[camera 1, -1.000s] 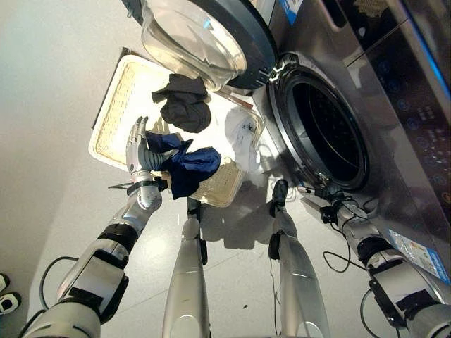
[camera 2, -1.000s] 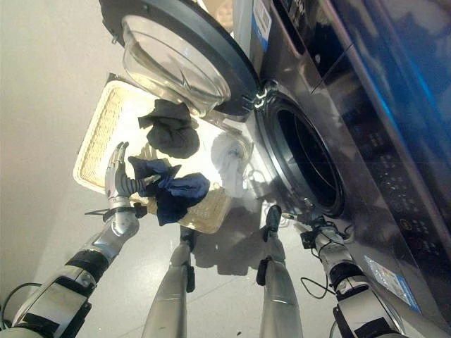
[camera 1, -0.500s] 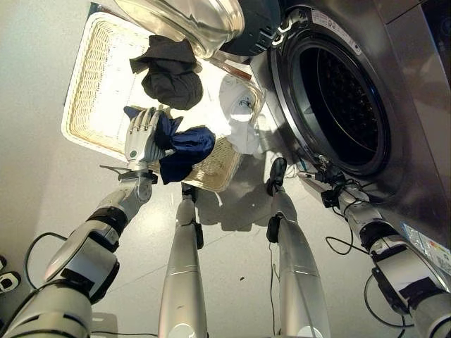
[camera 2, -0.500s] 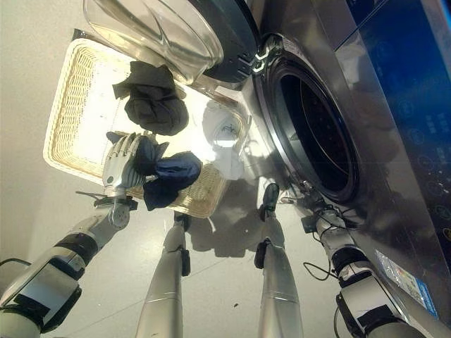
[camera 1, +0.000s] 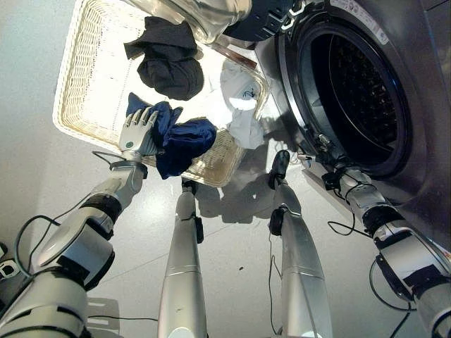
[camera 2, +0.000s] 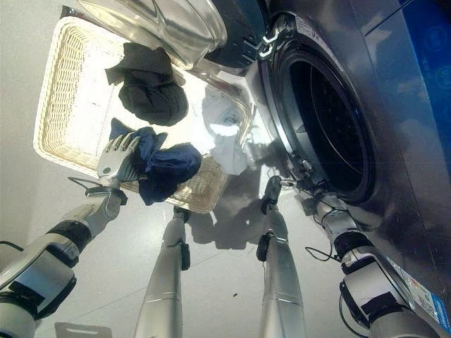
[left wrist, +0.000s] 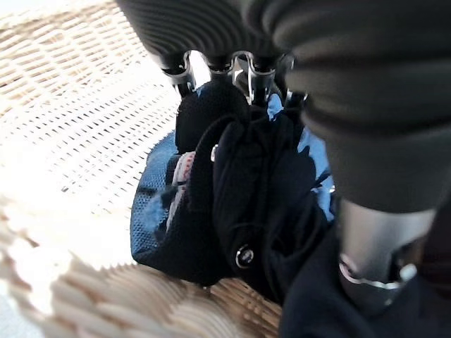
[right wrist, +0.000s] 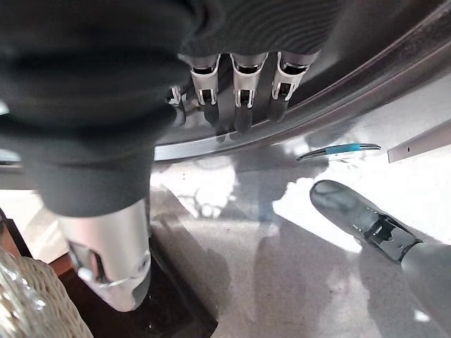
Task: Put the clothes into the washing machine.
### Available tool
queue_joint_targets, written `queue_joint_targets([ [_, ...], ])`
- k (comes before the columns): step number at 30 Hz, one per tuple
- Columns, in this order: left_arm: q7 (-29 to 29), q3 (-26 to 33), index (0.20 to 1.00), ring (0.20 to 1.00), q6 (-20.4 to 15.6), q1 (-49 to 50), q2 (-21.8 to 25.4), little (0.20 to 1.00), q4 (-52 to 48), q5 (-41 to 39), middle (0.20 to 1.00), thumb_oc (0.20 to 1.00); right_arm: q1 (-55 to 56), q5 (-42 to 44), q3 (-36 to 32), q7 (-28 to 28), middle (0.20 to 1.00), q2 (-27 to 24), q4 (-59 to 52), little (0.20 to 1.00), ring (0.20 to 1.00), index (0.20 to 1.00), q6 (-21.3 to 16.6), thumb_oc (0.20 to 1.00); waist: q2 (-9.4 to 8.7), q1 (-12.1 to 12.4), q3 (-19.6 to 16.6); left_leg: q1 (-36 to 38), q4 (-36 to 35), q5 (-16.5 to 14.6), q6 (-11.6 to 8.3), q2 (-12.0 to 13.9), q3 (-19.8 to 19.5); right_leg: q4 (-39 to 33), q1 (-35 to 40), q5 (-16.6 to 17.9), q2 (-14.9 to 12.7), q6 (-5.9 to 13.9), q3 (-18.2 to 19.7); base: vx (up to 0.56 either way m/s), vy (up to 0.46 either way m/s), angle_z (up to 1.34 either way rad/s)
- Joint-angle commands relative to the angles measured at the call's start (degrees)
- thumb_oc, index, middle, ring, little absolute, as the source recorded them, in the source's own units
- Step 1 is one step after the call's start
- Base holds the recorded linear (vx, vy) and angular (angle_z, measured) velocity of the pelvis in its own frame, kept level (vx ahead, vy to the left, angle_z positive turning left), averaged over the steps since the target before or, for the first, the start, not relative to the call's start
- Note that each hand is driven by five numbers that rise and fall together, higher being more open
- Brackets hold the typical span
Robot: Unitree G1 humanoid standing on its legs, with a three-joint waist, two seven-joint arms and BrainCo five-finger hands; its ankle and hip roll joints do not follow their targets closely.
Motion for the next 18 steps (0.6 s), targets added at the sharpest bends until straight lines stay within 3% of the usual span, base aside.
queue_joint_targets([
  [1, -3.7, 2.4, 1.000, 1.000, 3.5, -0.3, 0.2, 1.000, 2.3, -2.9, 1.000, 1.000, 0.6, 1.9, 1.0, -0.9, 1.000, -4.0, -2.8, 1.000, 1.000, 1.000, -2.3, 1.000, 1.02, -0.6, -1.0, -2.2, 3.9, 0.3, 3.84, -2.7, -3.3, 4.3, -1.5, 1.5, 0.6, 5.22, 3.4, 0.00, 0.000, 0.00],
  [10, -5.9, 1.5, 1.000, 1.000, -0.3, -3.2, -1.5, 1.000, 2.4, -4.8, 1.000, 1.000, -0.7, 2.7, 2.3, -2.0, 1.000, -3.1, -5.1, 1.000, 1.000, 1.000, -2.8, 1.000, 0.46, -1.3, -1.0, -3.1, 3.3, 0.6, 3.75, -2.8, -3.5, 3.7, -2.5, 2.1, 1.1, 5.37, 3.6, 0.00, 0.000, 0.00],
  [11, -6.7, 1.5, 0.950, 0.950, -1.2, -3.5, -1.8, 0.950, 2.2, -5.3, 0.950, 0.950, -0.7, 2.7, 2.3, -2.1, 1.000, -2.9, -5.6, 1.000, 1.000, 1.000, -3.1, 1.000, 0.36, -1.3, -1.0, -3.2, 3.2, 0.6, 3.75, -2.8, -3.6, 3.7, -2.7, 2.2, 1.2, 5.46, 3.6, 0.00, 0.000, 0.00],
  [13, -7.2, 1.4, 0.683, 0.683, -1.4, -3.7, -2.1, 0.683, 2.1, -5.1, 0.683, 0.683, -0.7, 2.7, 2.3, -2.2, 1.000, -2.7, -6.0, 1.000, 1.000, 1.000, -3.3, 1.000, 0.26, -1.4, -1.0, -3.3, 3.2, 0.6, 3.80, -2.9, -3.6, 3.7, -2.8, 2.2, 1.2, 5.49, 3.6, 0.00, 0.000, 0.00],
  [14, -8.1, 1.2, 0.275, 0.275, -1.8, -3.9, -2.5, 0.275, 2.0, -4.7, 0.275, 0.275, -0.7, 2.8, 2.3, -2.4, 1.000, -2.5, -6.6, 1.000, 1.000, 1.000, -3.3, 1.000, 0.12, -1.5, -1.0, -3.5, 3.3, 0.5, 3.81, -2.9, -3.6, 3.7, -3.0, 2.3, 1.3, 5.54, 3.6, 0.00, 0.000, 0.00],
  [15, -9.3, 1.0, 0.200, 0.200, -2.5, -4.2, -3.2, 0.200, 2.3, -5.0, 0.200, 0.200, -1.2, 3.0, 2.5, -2.7, 1.000, -2.0, -7.3, 1.000, 1.000, 1.000, -3.4, 1.000, -0.13, -1.6, -1.0, -3.7, 3.4, 0.4, 3.81, -3.0, -3.6, 3.5, -3.1, 2.4, 1.4, 5.59, 3.6, 0.00, -0.027, 0.04],
  [18, -10.7, 1.1, 0.200, 0.200, -3.9, -4.1, -4.2, 0.200, 2.4, -7.1, 0.200, 0.200, -1.7, 4.0, 3.0, -3.0, 1.000, -1.2, -8.3, 1.000, 1.000, 1.000, -3.3, 1.000, -0.31, -1.7, -1.0, -3.7, 3.3, 0.4, 3.80, -2.9, -3.6, 3.4, -3.1, 2.5, 1.5, 5.61, 3.6, 0.00, -0.010, 0.02],
])
